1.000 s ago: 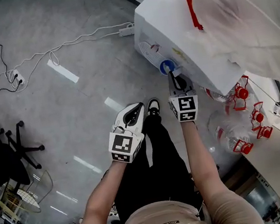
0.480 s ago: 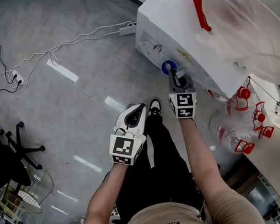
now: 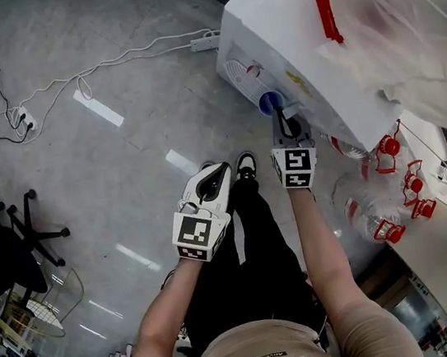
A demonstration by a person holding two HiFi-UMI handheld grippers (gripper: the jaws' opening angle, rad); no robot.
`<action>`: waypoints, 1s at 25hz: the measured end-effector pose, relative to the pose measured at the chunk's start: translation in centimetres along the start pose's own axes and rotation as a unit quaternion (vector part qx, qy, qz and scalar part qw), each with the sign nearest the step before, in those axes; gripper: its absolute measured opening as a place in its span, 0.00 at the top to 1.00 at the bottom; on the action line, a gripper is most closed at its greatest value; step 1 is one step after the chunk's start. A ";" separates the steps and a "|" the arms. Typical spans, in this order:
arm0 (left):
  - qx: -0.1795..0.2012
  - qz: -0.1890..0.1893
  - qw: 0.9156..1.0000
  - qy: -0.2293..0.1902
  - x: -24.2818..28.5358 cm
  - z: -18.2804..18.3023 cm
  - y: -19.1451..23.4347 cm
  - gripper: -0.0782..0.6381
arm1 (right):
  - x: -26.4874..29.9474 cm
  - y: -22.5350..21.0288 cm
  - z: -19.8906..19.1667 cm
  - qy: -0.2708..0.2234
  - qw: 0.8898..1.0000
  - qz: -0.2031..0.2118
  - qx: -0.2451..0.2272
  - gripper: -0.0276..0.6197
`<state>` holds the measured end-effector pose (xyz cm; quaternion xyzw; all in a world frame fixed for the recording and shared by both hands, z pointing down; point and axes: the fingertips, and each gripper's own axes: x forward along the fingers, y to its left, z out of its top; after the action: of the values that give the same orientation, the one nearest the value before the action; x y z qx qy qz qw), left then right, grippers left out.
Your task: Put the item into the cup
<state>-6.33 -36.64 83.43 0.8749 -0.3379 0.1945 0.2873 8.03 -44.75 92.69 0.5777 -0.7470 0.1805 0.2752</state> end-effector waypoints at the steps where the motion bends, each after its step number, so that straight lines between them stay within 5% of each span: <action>1: 0.002 -0.001 1.000 -0.002 -0.1 0.2 -0.1 0.88 | -0.2 0.0 0.2 -0.004 1.000 0.001 0.004 0.94; 13: 0.041 0.002 0.999 -0.030 -3.2 6.1 -2.4 0.88 | -6.7 2.6 2.6 -0.005 0.999 0.043 0.019 0.94; 25: 0.075 0.008 0.995 -0.062 -9.8 15.6 -7.8 0.88 | -18.5 5.6 12.1 -0.046 0.993 0.107 -0.031 0.94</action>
<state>-5.45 -37.09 63.46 0.9016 -0.3469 0.1668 0.1975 3.49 -36.24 72.05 0.4936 -0.8216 0.1584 0.2373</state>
